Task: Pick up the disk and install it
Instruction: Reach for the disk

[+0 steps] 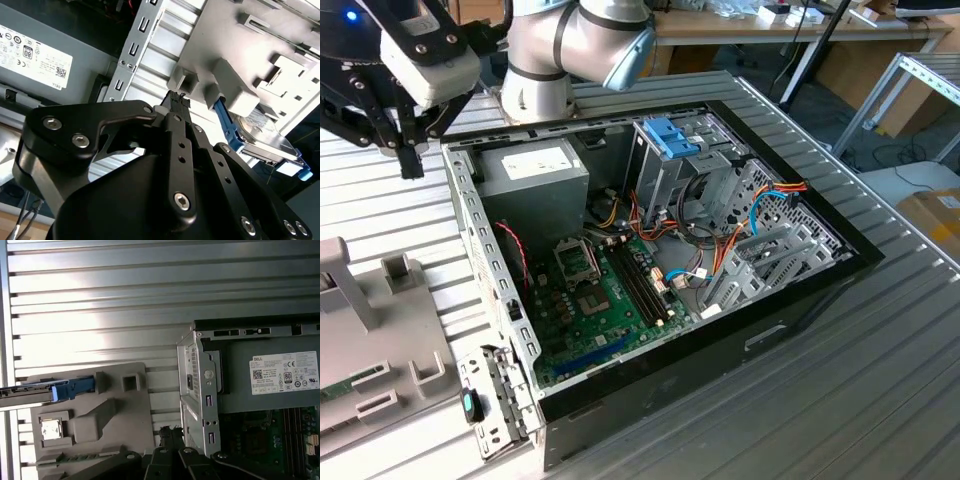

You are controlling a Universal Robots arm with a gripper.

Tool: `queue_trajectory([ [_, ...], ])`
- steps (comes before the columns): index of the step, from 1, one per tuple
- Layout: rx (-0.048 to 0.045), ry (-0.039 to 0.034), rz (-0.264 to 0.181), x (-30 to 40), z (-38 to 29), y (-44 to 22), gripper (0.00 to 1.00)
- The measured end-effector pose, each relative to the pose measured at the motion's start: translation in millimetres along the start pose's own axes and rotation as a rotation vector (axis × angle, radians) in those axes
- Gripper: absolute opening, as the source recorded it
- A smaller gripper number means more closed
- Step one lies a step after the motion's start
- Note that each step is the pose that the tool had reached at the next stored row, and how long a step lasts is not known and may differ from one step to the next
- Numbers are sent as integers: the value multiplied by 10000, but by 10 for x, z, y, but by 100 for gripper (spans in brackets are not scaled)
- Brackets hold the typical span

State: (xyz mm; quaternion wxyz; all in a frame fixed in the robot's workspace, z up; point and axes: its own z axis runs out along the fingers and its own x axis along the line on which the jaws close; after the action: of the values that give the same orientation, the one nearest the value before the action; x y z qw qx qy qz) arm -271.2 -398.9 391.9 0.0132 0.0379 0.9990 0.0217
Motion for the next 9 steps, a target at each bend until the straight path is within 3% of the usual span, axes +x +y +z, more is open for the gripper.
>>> queue_trajectory([
  [4, 0, 1, 0, 161, -3, -12, 11],
  [9, 1, 1, 0, 272, -4, -21, 11],
])
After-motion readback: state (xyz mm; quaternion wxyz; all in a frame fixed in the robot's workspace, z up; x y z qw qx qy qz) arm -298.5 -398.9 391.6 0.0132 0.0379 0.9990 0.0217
